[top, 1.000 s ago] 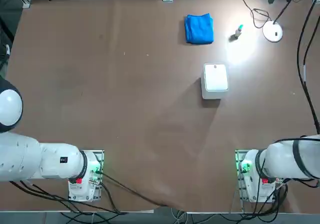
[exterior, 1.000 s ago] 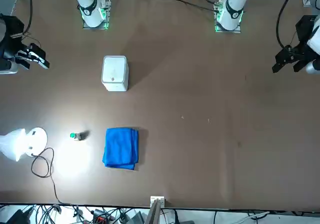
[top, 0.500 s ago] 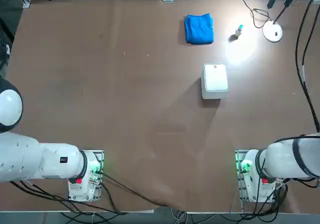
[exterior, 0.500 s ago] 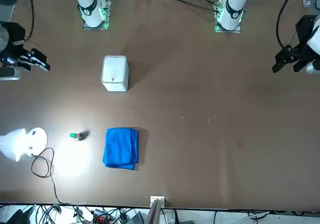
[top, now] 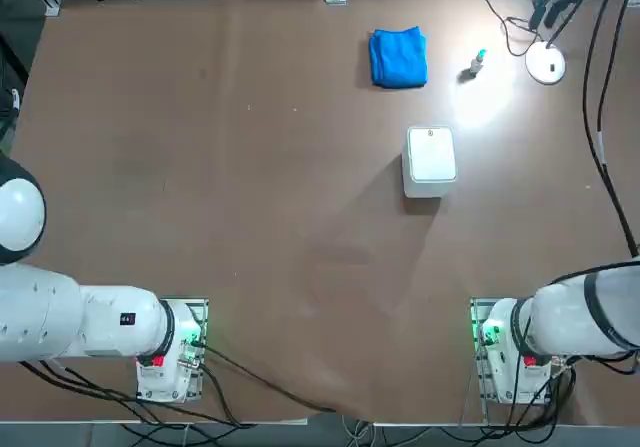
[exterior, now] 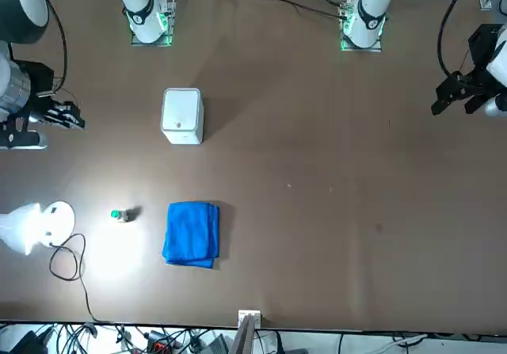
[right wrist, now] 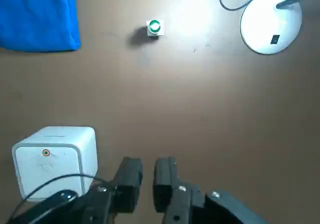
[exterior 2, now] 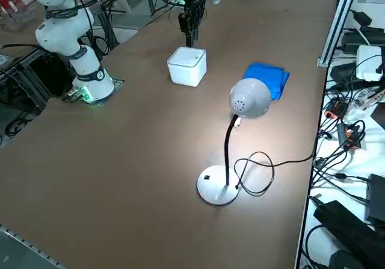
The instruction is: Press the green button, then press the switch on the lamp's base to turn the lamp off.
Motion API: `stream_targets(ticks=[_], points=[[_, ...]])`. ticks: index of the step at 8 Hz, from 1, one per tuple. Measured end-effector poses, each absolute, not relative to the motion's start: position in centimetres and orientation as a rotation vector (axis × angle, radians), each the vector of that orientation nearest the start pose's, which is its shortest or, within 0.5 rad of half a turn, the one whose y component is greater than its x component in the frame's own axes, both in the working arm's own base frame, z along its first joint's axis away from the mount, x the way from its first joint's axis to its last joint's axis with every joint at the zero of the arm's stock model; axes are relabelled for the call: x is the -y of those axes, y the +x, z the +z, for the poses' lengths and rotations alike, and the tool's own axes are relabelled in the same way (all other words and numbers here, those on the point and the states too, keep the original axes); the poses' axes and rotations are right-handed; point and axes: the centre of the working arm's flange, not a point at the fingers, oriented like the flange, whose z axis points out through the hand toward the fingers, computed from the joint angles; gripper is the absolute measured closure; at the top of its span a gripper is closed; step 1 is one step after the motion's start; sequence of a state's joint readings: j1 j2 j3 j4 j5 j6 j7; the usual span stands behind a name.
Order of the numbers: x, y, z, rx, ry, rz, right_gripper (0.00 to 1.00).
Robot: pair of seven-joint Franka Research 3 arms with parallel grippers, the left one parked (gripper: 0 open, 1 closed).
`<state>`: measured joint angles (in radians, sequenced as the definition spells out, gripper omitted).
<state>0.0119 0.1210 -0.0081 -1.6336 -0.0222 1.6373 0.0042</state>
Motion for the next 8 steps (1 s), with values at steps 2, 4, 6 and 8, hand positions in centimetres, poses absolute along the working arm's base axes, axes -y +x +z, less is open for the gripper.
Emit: stream_targets(ticks=[2, 4, 6, 8], points=[[-0.1, 60.2, 51.6, -0.048, -3.164, 0.122, 0.98], [-0.4, 63.4, 46.8, -0.113, -3.163, 0.027, 0.98], [-1.4, 66.7, 40.5, -0.185, -3.152, -0.087, 0.98], [-1.8, 68.9, 35.0, -0.256, -3.13, -0.202, 0.98]])
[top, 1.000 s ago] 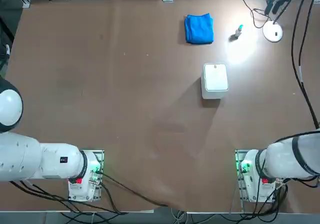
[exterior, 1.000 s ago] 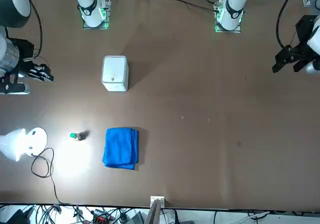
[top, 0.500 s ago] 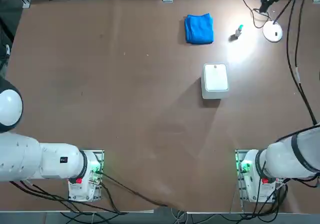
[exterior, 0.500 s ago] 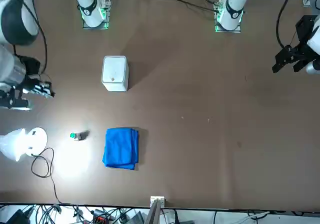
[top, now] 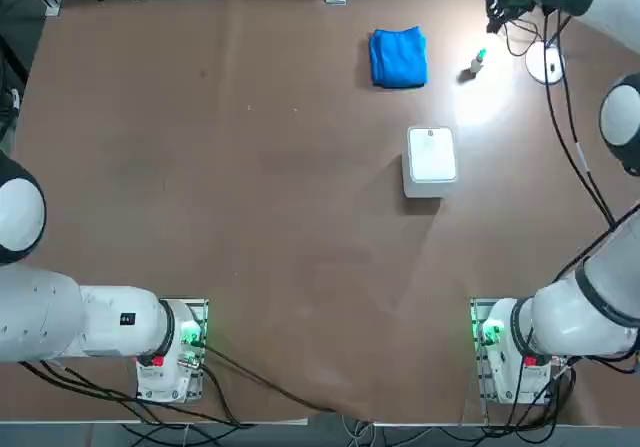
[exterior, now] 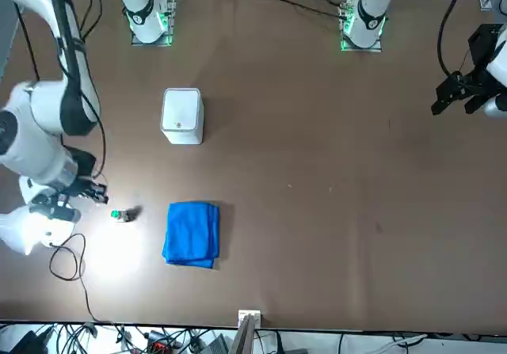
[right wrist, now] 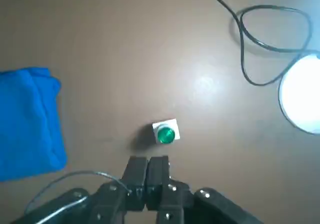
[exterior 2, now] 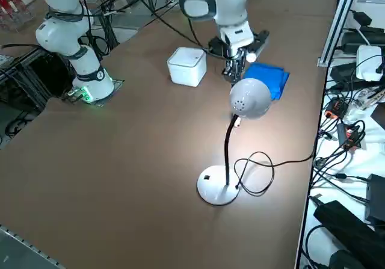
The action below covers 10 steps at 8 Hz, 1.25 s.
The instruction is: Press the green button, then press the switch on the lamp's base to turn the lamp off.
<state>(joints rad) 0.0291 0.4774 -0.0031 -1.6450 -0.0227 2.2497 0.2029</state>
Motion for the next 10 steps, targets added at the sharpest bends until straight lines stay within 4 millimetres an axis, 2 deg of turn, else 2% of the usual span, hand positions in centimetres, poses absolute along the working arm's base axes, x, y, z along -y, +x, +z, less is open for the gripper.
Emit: stream_targets(ticks=[2, 4, 6, 10], points=[[-1.8, 69.9, 31.4, -0.303, -3.116, -0.247, 0.98], [-1.3, 69.8, 29.6, -0.322, -3.122, -0.215, 0.98], [-0.8, 69.6, 28.6, -0.334, -3.126, -0.191, 0.98], [-0.9, 69.6, 28.5, -0.331, -3.127, -0.188, 0.98]])
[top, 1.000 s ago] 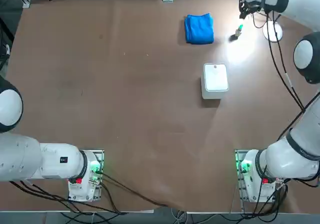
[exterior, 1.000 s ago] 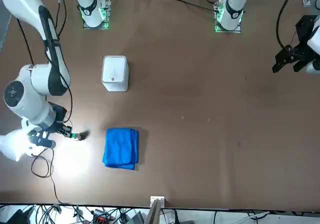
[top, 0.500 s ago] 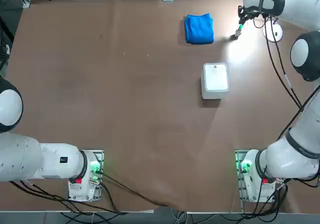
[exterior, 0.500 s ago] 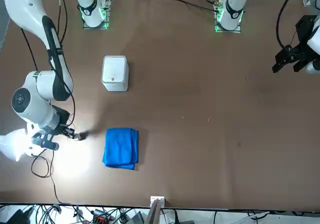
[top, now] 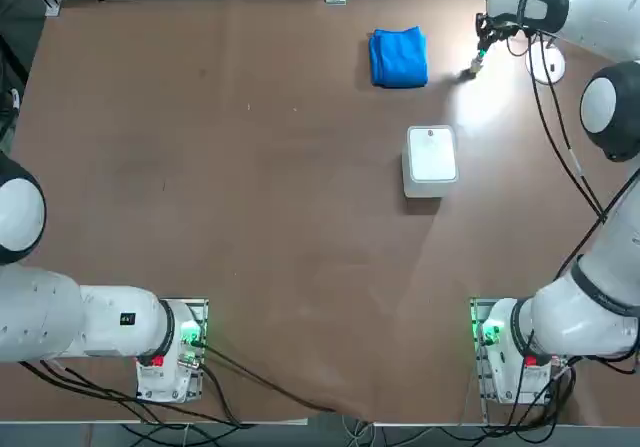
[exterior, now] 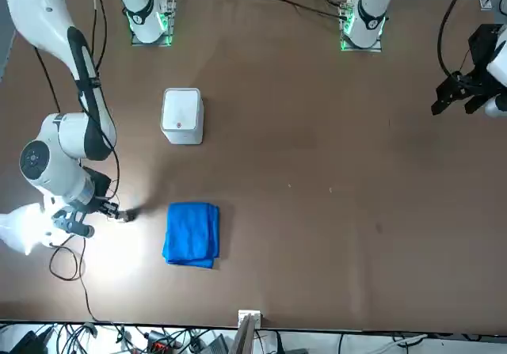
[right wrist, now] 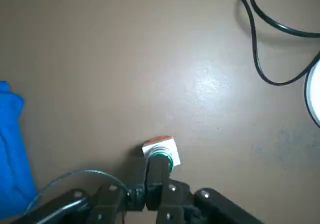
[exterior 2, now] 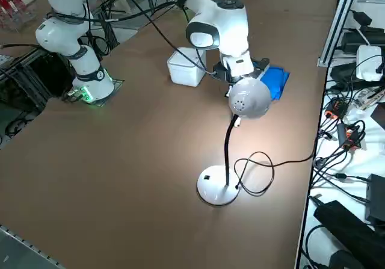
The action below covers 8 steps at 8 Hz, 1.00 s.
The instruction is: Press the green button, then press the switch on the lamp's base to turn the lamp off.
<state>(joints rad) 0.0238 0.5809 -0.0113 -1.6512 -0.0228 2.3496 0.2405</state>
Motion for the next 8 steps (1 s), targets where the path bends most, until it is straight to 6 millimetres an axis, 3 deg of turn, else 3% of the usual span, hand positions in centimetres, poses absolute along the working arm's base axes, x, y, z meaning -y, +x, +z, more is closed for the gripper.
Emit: stream_targets(ticks=[8], points=[[-1.15, 69.51, 28.17, -0.364, -3.123, -0.179, 0.98]])
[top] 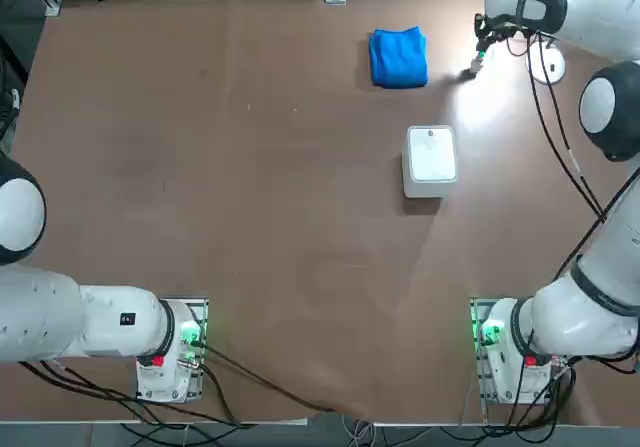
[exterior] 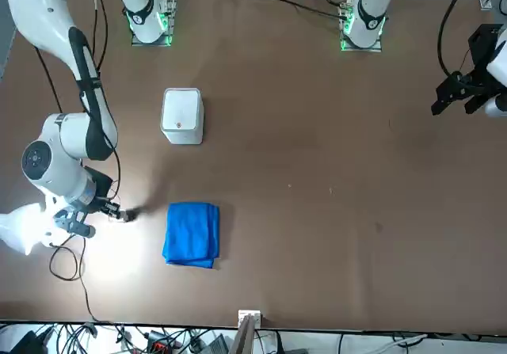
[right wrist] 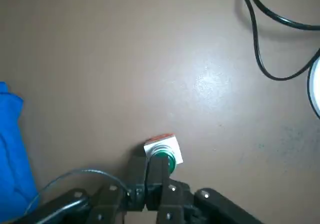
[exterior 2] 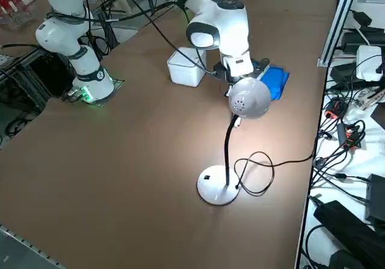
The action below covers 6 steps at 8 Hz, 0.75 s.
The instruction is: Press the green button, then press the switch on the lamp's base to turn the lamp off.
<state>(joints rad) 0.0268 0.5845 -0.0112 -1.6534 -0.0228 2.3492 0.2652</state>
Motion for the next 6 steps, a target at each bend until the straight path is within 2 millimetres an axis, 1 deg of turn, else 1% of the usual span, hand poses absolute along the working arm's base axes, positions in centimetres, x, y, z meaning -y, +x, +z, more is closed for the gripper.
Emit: stream_targets(ticks=[6], points=[[-1.03, 69.01, 27.13, -0.37, -3.125, -0.156, 0.98]])
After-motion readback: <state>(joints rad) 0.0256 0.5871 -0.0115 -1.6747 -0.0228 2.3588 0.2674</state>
